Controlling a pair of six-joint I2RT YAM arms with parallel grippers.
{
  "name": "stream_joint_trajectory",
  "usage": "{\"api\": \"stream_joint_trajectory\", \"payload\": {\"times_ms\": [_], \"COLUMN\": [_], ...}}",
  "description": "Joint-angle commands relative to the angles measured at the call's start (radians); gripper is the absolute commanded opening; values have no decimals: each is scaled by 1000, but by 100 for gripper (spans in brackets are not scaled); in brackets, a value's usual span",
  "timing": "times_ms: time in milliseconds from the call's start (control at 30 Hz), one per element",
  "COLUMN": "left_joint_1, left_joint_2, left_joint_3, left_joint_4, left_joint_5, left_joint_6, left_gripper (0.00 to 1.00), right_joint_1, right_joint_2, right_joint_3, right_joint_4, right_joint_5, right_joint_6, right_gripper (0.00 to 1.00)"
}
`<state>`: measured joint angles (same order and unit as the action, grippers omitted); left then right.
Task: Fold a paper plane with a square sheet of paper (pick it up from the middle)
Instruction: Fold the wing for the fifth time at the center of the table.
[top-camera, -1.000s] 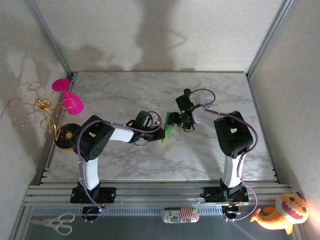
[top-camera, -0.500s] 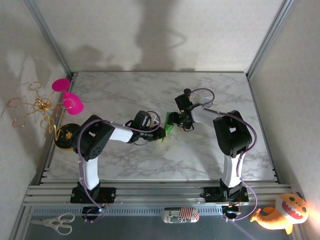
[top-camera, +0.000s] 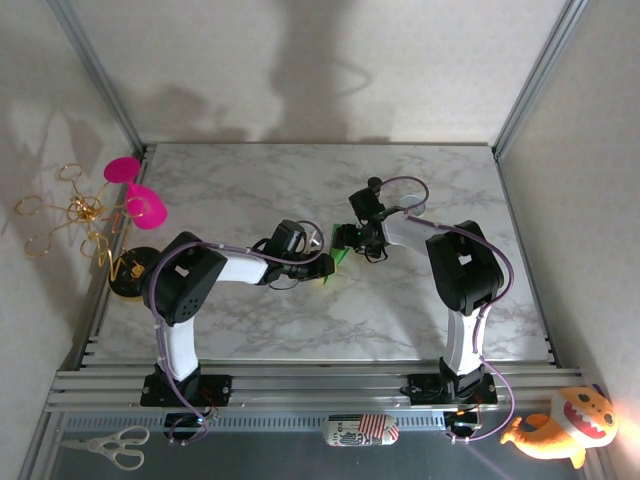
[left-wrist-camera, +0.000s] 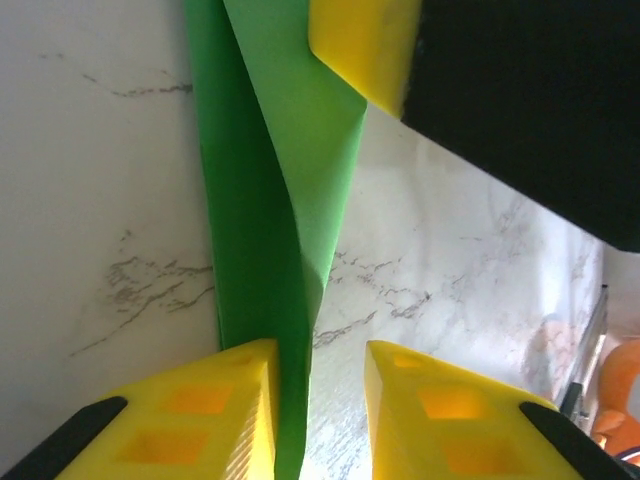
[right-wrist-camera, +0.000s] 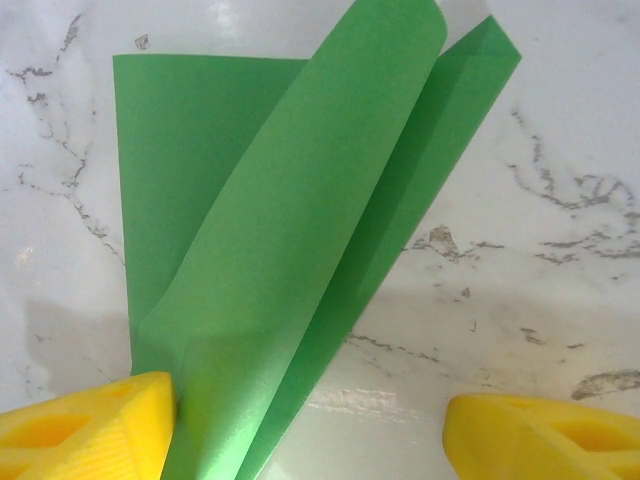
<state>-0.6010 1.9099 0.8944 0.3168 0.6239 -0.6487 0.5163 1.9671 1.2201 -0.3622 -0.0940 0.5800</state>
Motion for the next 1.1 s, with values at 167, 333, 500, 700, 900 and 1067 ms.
{"api": "stream_joint_trajectory", "payload": {"times_ms": [167,333,500,700,900,1067], "left_joint_1": [-11,-22,-29,-33,-20,-7], "left_joint_2": [-17,-27,-6,16,24,28], "left_joint_3": [42,49,61,82,89,82], "left_joint_4": [-215,-230,-246,-278,-276,-255], "left_joint_5": [-255,-269,-286,-299,-253,-207], "left_joint_6": [123,136,153,169,133,88], "left_gripper": [29,27,24,14,3,3], "right_joint_1": [-6,-7,-7,-8,-23,-47], "right_joint_2": [227,228,231,230,196,112], "right_joint_3": [-102,-102,-99,-99,-78,-77], "right_joint_4": [46,48,47,46,49,91], "right_joint_5": [52,49,44,35,-16,-117], "right_joint_6": [-13,-12,-14,-19,-50,-129], "right_gripper": [78,78,78,78,78,79]}}
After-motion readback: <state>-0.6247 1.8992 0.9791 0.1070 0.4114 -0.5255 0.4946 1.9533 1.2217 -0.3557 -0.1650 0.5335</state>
